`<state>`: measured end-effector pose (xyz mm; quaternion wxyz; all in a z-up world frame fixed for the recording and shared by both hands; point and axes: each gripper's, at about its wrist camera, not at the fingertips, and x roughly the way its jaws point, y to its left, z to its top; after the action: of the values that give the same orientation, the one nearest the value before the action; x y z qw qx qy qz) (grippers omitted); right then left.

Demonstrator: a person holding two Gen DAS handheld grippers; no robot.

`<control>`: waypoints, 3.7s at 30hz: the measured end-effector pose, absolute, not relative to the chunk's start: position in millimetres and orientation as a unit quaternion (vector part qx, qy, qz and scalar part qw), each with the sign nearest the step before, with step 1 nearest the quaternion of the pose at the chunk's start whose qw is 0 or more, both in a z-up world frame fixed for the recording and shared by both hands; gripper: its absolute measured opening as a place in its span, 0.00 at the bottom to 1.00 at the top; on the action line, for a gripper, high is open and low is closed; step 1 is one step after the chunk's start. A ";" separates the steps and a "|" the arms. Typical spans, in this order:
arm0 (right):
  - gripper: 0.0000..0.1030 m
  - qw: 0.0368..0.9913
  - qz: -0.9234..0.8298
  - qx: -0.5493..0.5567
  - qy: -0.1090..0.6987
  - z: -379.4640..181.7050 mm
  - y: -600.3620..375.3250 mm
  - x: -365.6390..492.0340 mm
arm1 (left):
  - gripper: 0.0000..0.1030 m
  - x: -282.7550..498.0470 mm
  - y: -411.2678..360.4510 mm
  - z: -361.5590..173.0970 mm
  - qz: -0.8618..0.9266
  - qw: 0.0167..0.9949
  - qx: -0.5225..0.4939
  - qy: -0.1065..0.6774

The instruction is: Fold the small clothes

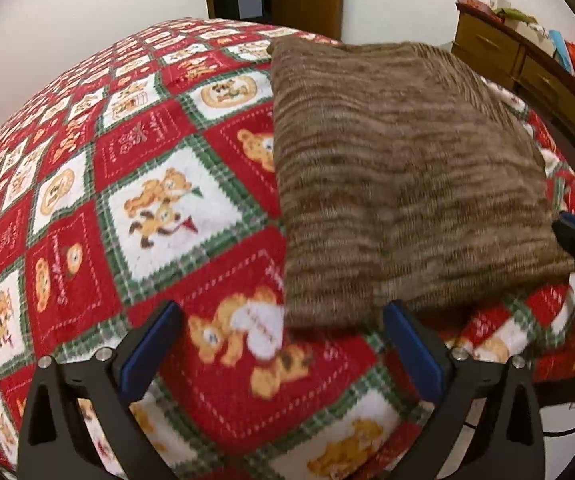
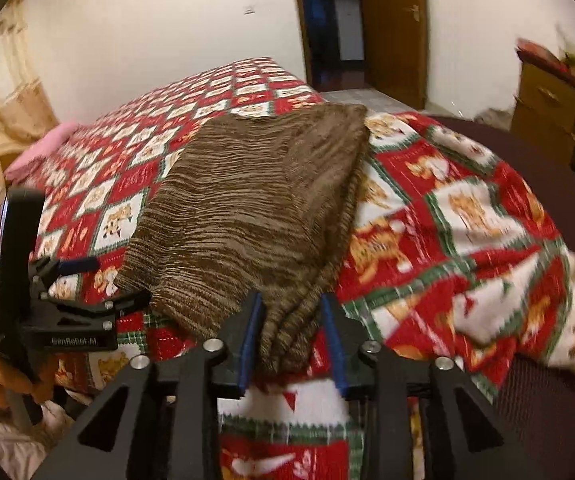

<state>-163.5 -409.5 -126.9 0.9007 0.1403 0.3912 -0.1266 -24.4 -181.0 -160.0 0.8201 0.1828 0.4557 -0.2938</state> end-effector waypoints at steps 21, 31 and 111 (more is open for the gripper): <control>0.66 0.827 -0.129 0.188 0.514 -114.1 -365.9 -192.9 | 0.99 -88.0 -172.8 -134.4 -0.273 0.806 0.297 0.433; 0.66 0.861 -0.116 0.190 0.457 -54.9 -341.5 -198.8 | 0.99 -105.9 -161.2 -90.8 -0.288 0.813 0.287 0.416; 0.78 0.960 -0.243 0.046 0.133 66.0 -301.5 -253.8 | 1.00 -129.2 -134.2 46.6 -0.267 0.944 0.080 0.177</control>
<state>-253.8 -301.5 66.0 0.9596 0.0463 0.1331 -0.2434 -129.2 -134.2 46.6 0.9438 0.0802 0.1771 -0.2674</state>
